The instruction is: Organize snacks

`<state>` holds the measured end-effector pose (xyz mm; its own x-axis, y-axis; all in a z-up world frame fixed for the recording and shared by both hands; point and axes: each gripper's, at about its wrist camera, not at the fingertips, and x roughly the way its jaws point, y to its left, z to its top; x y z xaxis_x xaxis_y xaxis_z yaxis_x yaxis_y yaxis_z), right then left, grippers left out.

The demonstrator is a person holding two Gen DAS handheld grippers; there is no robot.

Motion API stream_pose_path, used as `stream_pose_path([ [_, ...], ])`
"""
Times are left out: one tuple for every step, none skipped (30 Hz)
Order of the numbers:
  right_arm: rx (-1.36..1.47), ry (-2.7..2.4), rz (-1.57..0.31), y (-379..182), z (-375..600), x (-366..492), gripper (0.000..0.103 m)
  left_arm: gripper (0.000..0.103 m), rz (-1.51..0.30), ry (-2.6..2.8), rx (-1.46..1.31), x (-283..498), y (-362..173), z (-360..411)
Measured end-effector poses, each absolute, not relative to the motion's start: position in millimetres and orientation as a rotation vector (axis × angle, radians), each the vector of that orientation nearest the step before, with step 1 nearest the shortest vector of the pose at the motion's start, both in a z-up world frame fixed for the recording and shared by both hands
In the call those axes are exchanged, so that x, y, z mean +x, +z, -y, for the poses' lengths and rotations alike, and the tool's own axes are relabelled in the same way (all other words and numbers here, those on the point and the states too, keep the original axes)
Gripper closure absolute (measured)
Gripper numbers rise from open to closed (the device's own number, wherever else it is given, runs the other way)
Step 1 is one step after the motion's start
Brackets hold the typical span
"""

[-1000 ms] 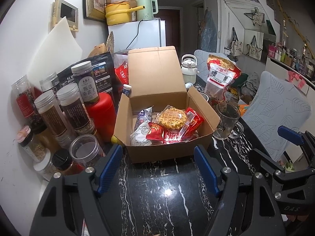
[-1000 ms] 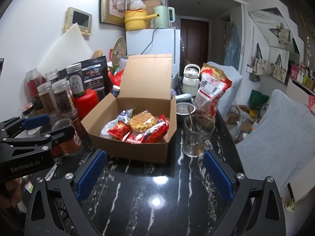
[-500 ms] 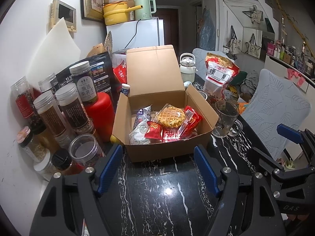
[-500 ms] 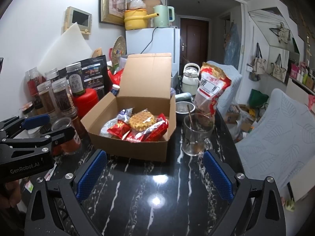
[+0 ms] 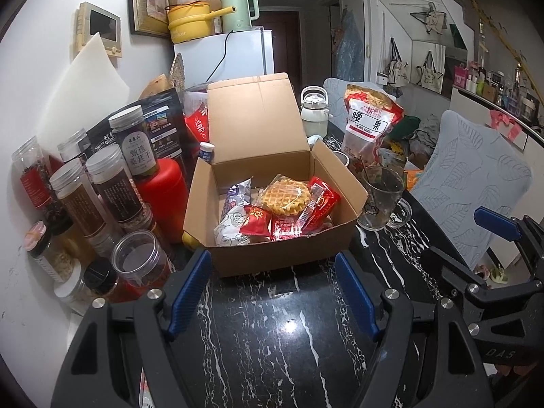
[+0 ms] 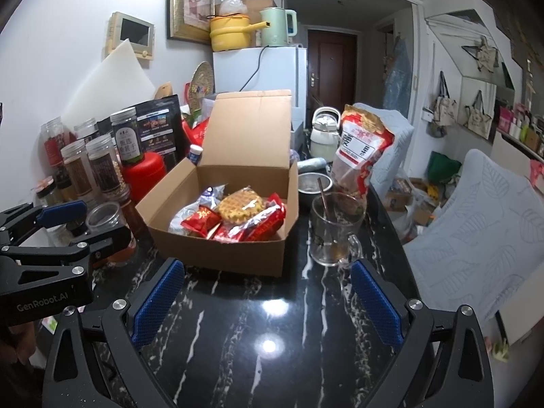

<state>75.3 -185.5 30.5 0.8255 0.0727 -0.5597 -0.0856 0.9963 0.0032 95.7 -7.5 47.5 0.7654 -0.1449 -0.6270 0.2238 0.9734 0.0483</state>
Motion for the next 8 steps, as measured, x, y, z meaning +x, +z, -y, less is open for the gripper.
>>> stream_pose_path([
  [-0.022, 0.082, -0.594, 30.3, 185.6, 75.2, 0.003, 0.028, -0.669, -0.202, 0.123, 95.9, 47.3, 7.6],
  [-0.022, 0.079, -0.594, 30.3, 186.0, 74.8, 0.003, 0.028, -0.668, -0.203, 0.124, 95.8, 47.2, 7.8],
  [-0.022, 0.077, -0.594, 30.4, 186.3, 74.6, 0.003, 0.028, -0.666, -0.202, 0.125, 95.6, 47.1, 7.9],
  [-0.021, 0.075, -0.594, 30.4, 186.7, 74.0, 0.003, 0.028, -0.665, -0.202, 0.125, 95.7, 46.8, 8.0],
  [-0.020, 0.073, -0.593, 30.5, 187.0, 73.5, 0.003, 0.028, -0.666, -0.201, 0.126, 96.1, 46.4, 8.1],
  [-0.019, 0.072, -0.594, 30.5, 187.1, 73.3, 0.003, 0.028, -0.667, -0.202, 0.125, 96.2, 46.3, 8.1],
  [-0.019, 0.070, -0.595, 30.4, 187.7, 73.2, 0.003, 0.028, -0.671, -0.202, 0.123, 96.6, 46.0, 7.9],
  [-0.019, 0.068, -0.596, 30.2, 188.3, 72.9, 0.003, 0.028, -0.676, -0.202, 0.121, 97.1, 45.2, 7.7],
])
